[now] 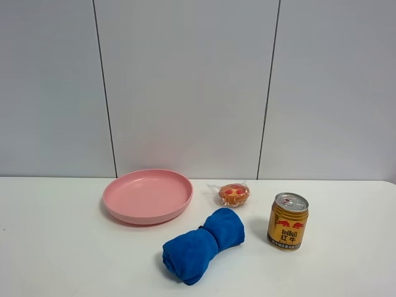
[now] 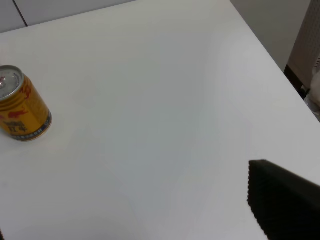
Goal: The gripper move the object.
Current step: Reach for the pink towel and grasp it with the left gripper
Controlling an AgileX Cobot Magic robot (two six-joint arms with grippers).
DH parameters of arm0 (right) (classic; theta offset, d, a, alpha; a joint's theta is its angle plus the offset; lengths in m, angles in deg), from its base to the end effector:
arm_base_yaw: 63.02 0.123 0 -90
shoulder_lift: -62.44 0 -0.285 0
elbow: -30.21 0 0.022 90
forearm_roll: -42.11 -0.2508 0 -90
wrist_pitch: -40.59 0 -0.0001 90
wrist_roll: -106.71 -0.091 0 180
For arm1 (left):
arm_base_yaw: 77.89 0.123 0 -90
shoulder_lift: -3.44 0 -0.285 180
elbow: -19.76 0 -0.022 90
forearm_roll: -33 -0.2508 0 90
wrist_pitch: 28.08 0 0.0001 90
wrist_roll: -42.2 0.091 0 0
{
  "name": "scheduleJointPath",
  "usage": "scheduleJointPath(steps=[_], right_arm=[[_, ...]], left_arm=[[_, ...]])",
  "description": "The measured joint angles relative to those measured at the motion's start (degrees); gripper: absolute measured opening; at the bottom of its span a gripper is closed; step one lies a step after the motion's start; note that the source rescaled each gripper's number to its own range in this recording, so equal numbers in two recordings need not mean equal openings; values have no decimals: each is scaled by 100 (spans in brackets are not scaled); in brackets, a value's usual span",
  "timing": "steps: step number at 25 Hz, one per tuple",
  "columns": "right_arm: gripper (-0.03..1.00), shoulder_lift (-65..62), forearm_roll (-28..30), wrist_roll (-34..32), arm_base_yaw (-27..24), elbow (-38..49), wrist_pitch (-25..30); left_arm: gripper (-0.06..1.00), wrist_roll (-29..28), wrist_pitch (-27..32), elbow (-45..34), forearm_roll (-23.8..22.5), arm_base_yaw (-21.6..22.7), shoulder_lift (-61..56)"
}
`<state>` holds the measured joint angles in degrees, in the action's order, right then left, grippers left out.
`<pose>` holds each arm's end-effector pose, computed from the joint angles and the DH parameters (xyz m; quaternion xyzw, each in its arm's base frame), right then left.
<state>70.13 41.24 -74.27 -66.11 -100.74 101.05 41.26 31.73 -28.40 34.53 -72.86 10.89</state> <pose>-0.0038 0.0014 0.2754 0.0301 0.8530 -0.0020 0.5210 -0.0057 -0.0026 0.2806 -0.0435 0.8442 0.0057 0.5343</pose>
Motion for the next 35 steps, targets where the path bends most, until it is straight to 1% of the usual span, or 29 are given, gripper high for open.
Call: scheduleJointPath(steps=[1,35], right_arm=[[100,0,0,0,0,0,0],[100,0,0,0,0,0,0]], left_arm=[[94,0,0,0,0,0,0],[94,0,0,0,0,0,0]])
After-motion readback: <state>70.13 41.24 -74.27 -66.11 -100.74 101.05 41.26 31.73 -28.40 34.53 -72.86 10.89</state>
